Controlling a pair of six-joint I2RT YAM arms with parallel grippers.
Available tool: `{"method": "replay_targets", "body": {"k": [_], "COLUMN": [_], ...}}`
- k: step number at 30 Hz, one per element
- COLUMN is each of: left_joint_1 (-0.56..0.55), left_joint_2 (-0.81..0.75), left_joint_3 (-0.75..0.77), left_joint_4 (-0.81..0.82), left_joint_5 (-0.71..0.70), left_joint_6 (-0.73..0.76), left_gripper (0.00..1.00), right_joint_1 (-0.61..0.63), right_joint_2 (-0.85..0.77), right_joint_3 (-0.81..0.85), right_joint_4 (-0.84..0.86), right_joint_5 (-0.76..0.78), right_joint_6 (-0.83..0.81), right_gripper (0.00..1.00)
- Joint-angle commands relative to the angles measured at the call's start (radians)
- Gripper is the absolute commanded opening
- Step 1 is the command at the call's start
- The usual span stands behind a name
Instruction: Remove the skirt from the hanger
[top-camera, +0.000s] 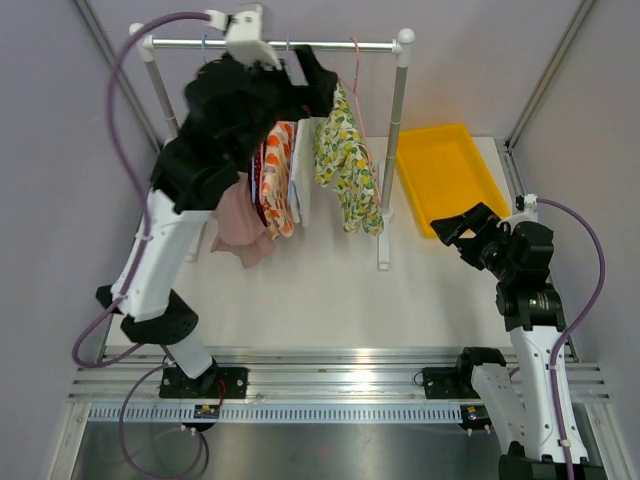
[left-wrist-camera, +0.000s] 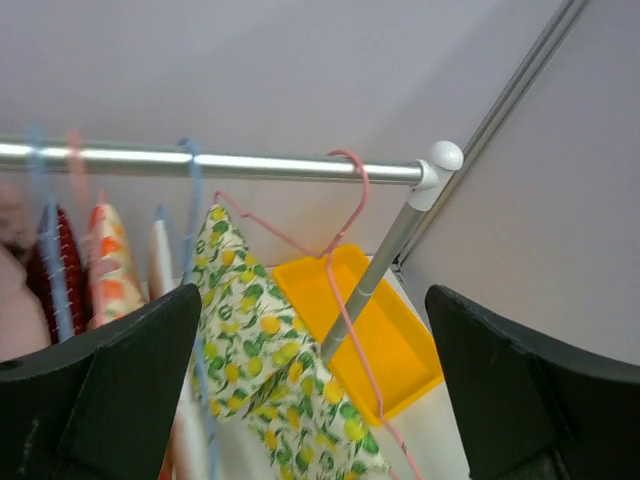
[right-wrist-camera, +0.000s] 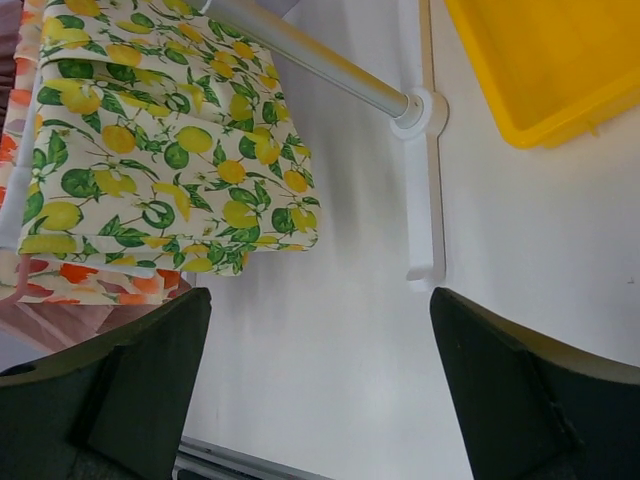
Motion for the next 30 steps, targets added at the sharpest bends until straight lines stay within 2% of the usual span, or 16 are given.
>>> {"method": "replay_targets", "body": {"k": [1, 4, 6, 17, 19, 20, 21, 24, 25, 26, 28, 30], "left_joint_1": [-0.08, -0.101, -0.107, -0.12, -0.12, -0.12, -0.12, -0.118, -0.118, -0.118, -0.121, -0.121], "left_joint_2": [0.125, 0.121, 0.131, 0.292, 0.317, 0.322, 0.335, 0.345, 0.349, 0.349, 0.342, 0.322], "left_joint_3": [0.135, -0.012, -0.065, -0.045, -0.043, -0.042, -0.042, -0.042, -0.042, -0.033, -0.022, -0.016], "left_joint_4": [-0.077, 0.056, 0.083, 0.096, 0.106, 0.107, 0.109, 0.116, 0.118, 0.113, 0.095, 0.086], "left_joint_5": [-0.131, -0.137, -0.154, -0.156, -0.156, -0.156, -0.156, -0.165, -0.176, -0.187, -0.2, -0.208], "left_joint_6": [0.069, 0.044, 0.029, -0.017, -0.016, -0.016, -0.014, -0.016, -0.016, -0.016, -0.01, 0.001], "left_gripper": [0.99, 0.99, 0.99, 0.99, 0.93, 0.88, 0.69, 0.41, 0.15, 0.0, 0.0, 0.0], "right_joint_1": [0.0, 0.0, 0.0, 0.0, 0.0, 0.0, 0.0, 0.0, 0.0, 0.0, 0.0, 0.0], "right_joint_2": [-0.012, -0.032, -0.041, -0.069, -0.071, -0.071, -0.071, -0.069, -0.069, -0.069, -0.066, -0.058], "right_joint_3": [0.041, 0.039, 0.039, 0.009, 0.006, 0.004, 0.003, -0.002, -0.004, -0.008, -0.008, -0.004], "right_joint_4": [-0.039, -0.065, -0.079, -0.103, -0.105, -0.108, -0.109, -0.108, -0.108, -0.103, -0.097, -0.065], "right_joint_5": [0.037, 0.045, 0.034, 0.03, 0.033, 0.037, 0.04, 0.047, 0.045, 0.041, 0.025, -0.053], "right_joint_6": [-0.048, -0.048, -0.049, -0.06, -0.063, -0.066, -0.068, -0.069, -0.068, -0.066, -0.071, -0.092], "right_gripper": [0.99, 0.99, 0.99, 0.99, 1.0, 1.0, 0.99, 0.99, 0.99, 0.99, 0.99, 0.99]}}
